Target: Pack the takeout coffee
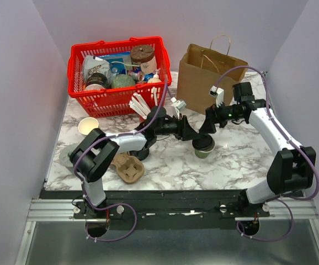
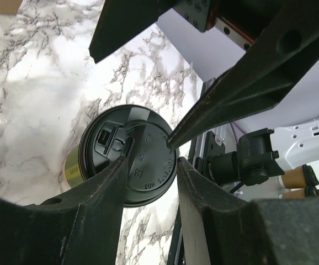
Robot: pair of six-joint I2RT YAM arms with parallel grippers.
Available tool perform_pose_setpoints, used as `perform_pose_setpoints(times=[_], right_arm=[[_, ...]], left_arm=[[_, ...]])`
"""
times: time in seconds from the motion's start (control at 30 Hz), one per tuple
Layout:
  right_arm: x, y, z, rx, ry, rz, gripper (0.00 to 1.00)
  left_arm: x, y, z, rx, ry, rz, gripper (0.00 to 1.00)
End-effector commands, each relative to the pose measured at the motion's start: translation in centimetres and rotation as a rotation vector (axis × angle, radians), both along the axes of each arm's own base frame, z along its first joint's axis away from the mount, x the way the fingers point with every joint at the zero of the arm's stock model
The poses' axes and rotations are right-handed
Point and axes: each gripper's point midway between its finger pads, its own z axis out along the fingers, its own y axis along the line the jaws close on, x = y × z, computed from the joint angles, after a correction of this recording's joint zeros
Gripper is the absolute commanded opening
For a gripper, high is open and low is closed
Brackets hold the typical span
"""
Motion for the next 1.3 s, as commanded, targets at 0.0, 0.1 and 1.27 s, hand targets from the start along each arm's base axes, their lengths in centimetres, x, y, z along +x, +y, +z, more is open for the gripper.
perform_pose_setpoints(times=[0.0,0.1,1.27], right_arm=[[-0.3,-0.1,-0.2,-0.016,-0.023,0.0,1.0],[-0.6,-0.4,0.0,-0.025,-0.034,-0.005,1.0],[-7.6,-1.7,-2.3,0.206,0.347,-0.113,1.0]], left_arm=[[0.1,0.1,2.5,-0.044,-0.081,-0.031,0.49],[0.7,0.1,2.6,-0.032,-0.098,-0.006,0.49],[0.9,-0.1,-2.8,0.133,-0.003,0.028,0.54]])
